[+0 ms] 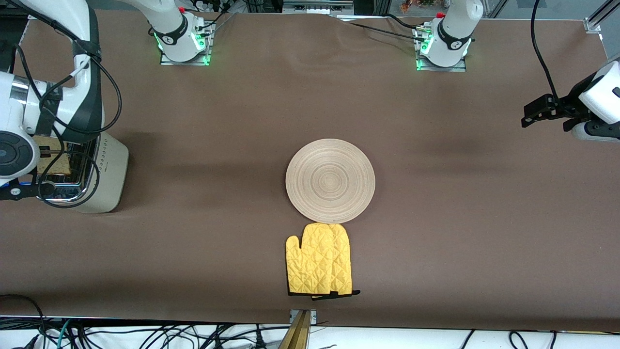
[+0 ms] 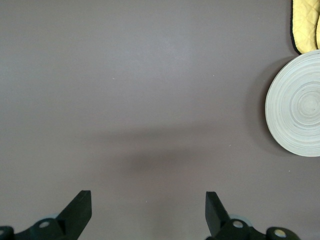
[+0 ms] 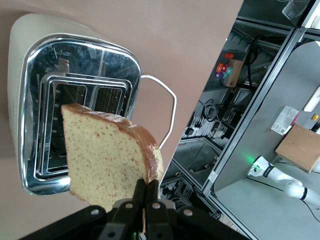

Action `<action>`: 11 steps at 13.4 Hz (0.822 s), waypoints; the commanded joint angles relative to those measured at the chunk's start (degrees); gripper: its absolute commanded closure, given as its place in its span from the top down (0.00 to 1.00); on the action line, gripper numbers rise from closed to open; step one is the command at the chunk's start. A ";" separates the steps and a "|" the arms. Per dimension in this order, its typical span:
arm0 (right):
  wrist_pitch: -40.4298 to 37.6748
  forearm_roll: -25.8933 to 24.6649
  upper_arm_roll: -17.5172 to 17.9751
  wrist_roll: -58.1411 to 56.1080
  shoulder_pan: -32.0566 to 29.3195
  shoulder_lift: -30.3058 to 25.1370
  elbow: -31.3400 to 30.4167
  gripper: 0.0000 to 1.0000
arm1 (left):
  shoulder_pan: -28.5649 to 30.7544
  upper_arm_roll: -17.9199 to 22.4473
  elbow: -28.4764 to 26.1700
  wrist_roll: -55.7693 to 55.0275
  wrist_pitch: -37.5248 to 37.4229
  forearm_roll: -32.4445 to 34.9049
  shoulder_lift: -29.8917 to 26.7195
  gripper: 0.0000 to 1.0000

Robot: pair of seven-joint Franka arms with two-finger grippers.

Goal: Move plate and put bread in toaster
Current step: 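Lower the bread into the toaster slot with the right gripper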

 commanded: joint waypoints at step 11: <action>4.06 -0.93 0.60 5.45 -1.41 0.86 -5.01 0.00 | -0.14 -0.01 1.57 -0.48 -1.38 -0.63 0.31 1.00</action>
